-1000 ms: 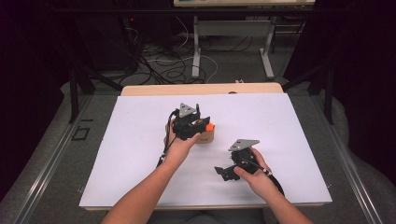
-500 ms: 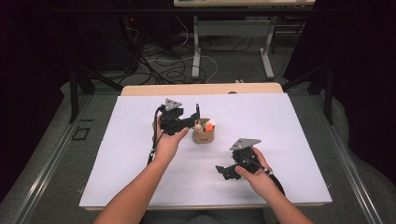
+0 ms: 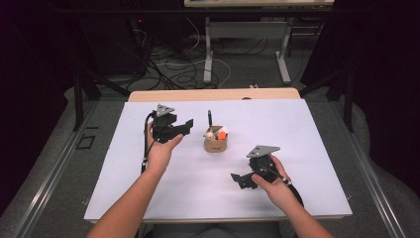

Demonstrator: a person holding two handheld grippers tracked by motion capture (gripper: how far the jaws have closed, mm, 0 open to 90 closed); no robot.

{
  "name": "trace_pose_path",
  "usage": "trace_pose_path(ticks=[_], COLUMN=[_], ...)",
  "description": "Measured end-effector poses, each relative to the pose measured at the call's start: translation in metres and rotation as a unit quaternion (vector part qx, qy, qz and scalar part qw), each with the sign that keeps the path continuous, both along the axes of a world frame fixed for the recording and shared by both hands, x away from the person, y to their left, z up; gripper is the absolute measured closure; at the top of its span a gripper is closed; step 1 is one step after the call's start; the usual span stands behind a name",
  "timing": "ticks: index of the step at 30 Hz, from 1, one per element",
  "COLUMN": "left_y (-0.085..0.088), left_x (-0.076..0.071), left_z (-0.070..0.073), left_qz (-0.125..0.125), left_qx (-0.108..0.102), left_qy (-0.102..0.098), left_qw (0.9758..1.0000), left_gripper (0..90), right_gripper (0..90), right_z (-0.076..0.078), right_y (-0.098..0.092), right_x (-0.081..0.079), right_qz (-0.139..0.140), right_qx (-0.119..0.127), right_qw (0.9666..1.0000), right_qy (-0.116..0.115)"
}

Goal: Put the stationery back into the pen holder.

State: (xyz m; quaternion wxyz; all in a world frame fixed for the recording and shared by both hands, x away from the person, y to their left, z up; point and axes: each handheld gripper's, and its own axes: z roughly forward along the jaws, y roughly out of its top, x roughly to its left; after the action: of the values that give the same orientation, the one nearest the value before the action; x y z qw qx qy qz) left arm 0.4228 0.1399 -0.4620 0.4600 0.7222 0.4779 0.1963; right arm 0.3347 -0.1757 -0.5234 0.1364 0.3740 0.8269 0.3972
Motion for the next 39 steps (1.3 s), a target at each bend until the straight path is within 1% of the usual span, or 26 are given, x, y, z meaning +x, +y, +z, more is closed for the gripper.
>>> trace_pose_path(ticks=[1, 2, 3, 4, 5, 6, 7, 8, 9, 10, 12, 13, 14, 16, 18, 20, 21, 24, 25, 29, 31, 32, 33, 36, 37, 39], left_y=[0.003, 0.006, 0.009, 0.011, 0.014, 0.016, 0.019, 0.020, 0.023, 0.024, 0.029, 0.030, 0.032, 0.035, 0.036, 0.039, 0.040, 0.045, 0.047, 0.059, 0.064, 0.067, 0.069, 0.077, 0.078, 0.083], left_x=[-0.002, -0.004, -0.005, -0.007, -0.009, -0.011, -0.013, -0.014, -0.016, -0.018, -0.023, -0.025, -0.028, -0.032, -0.038, -0.043, -0.046, -0.054, -0.056, -0.065, -0.069, -0.070, -0.071, -0.073, -0.073, -0.073], left_z=[0.001, 0.001, 0.001, 0.001, 0.001, 0.001, 0.001, 0.000, 0.000, 0.000, -0.001, -0.002, -0.003, -0.007, -0.013, -0.018, -0.020, -0.026, -0.028, -0.029, -0.031, -0.031, -0.033, -0.037, -0.039, -0.042], left_qz=[-0.001, 0.003, -0.001, -0.004, -0.003, -0.004, -0.005, -0.006, -0.010, -0.010, -0.013, -0.013, -0.016, -0.021, -0.020, -0.027, -0.028, -0.021, -0.018, -0.016, -0.012, -0.012, -0.007, -0.005, 0.002, 0.005], left_qx=[0.001, -0.001, -0.001, -0.005, -0.008, -0.013, -0.012, -0.017, -0.016, -0.018, -0.013, -0.016, -0.015, -0.018, -0.027, -0.021, -0.021, -0.022, -0.020, -0.025, -0.027, -0.026, -0.026, -0.011, -0.012, -0.002], left_qy=[0.005, 0.005, 0.005, 0.011, 0.009, 0.014, 0.017, 0.021, 0.022, 0.025, 0.024, 0.025, 0.029, 0.044, 0.046, 0.054, 0.055, 0.055, 0.055, 0.054, 0.047, 0.053, 0.051, 0.061, 0.055, 0.057], left_qw=[1.0000, 1.0000, 1.0000, 0.9999, 0.9999, 0.9998, 0.9998, 0.9996, 0.9996, 0.9995, 0.9995, 0.9995, 0.9993, 0.9986, 0.9984, 0.9980, 0.9979, 0.9980, 0.9981, 0.9981, 0.9984, 0.9982, 0.9983, 0.9981, 0.9984, 0.9984], left_gripper=[30.5, 30.4, 28.4, 26.3, 24.8, 22.5, 19.8, 17.3, 15.7, 15.7, 14.9, 13.3, 11.3, 6.3, 2.9, 0.9, 0.3, 0.3, 0.3, 0.3, 0.3, 0.3, 0.3, 0.3, 0.3, 0.3], right_gripper=[0.5, 0.5, 0.5, 0.5, 0.5, 0.5, 0.5, 0.5, 0.5, 0.5, 0.5, 0.5, 0.5, 0.5, 0.5, 0.5, 0.5, 0.5, 0.5, 0.5, 0.5, 0.5, 0.5, 0.5, 0.5, 0.5], right_z=[0.000, 0.001, 0.001, 0.001, 0.002, 0.004, 0.003, 0.004, 0.003, 0.004, 0.005, 0.006, 0.006, 0.008, 0.009, 0.010, 0.010, 0.011, 0.011, 0.013, 0.013, 0.013, 0.012, 0.012, 0.011, 0.011], right_y=[-0.001, -0.002, -0.002, -0.004, -0.005, -0.006, -0.007, -0.008, -0.009, -0.009, -0.012, -0.013, -0.014, -0.018, -0.021, -0.025, -0.028, -0.034, -0.036, -0.044, -0.048, -0.050, -0.053, -0.060, -0.062, -0.066], right_x=[0.001, 0.001, 0.001, 0.001, 0.002, 0.002, 0.002, 0.002, 0.003, 0.003, 0.004, 0.004, 0.004, 0.005, 0.006, 0.007, 0.008, 0.009, 0.009, 0.011, 0.012, 0.012, 0.013, 0.015, 0.015, 0.016], right_qz=[-0.001, -0.004, -0.009, -0.010, -0.009, -0.012, -0.016, -0.018, -0.019, -0.022, -0.027, -0.028, -0.032, -0.037, -0.045, -0.052, -0.053, -0.066, -0.068, -0.083, -0.090, -0.094, -0.095, -0.107, -0.110, -0.115], right_qx=[0.006, 0.002, 0.006, 0.007, 0.004, 0.000, 0.007, 0.006, 0.008, 0.009, 0.010, 0.008, 0.012, 0.014, 0.015, 0.017, 0.018, 0.023, 0.022, 0.025, 0.027, 0.028, 0.026, 0.026, 0.024, 0.024], right_qw=[1.0000, 1.0000, 0.9999, 0.9999, 0.9999, 0.9999, 0.9998, 0.9998, 0.9997, 0.9997, 0.9995, 0.9995, 0.9993, 0.9991, 0.9987, 0.9983, 0.9981, 0.9973, 0.9972, 0.9961, 0.9954, 0.9950, 0.9948, 0.9937, 0.9934, 0.9929], right_qy=[-0.004, 0.000, -0.002, -0.004, -0.005, 0.001, -0.006, -0.004, -0.013, -0.011, -0.013, -0.013, -0.017, -0.017, -0.020, -0.020, -0.026, -0.023, -0.024, -0.016, -0.019, -0.018, -0.022, -0.019, -0.021, -0.020])
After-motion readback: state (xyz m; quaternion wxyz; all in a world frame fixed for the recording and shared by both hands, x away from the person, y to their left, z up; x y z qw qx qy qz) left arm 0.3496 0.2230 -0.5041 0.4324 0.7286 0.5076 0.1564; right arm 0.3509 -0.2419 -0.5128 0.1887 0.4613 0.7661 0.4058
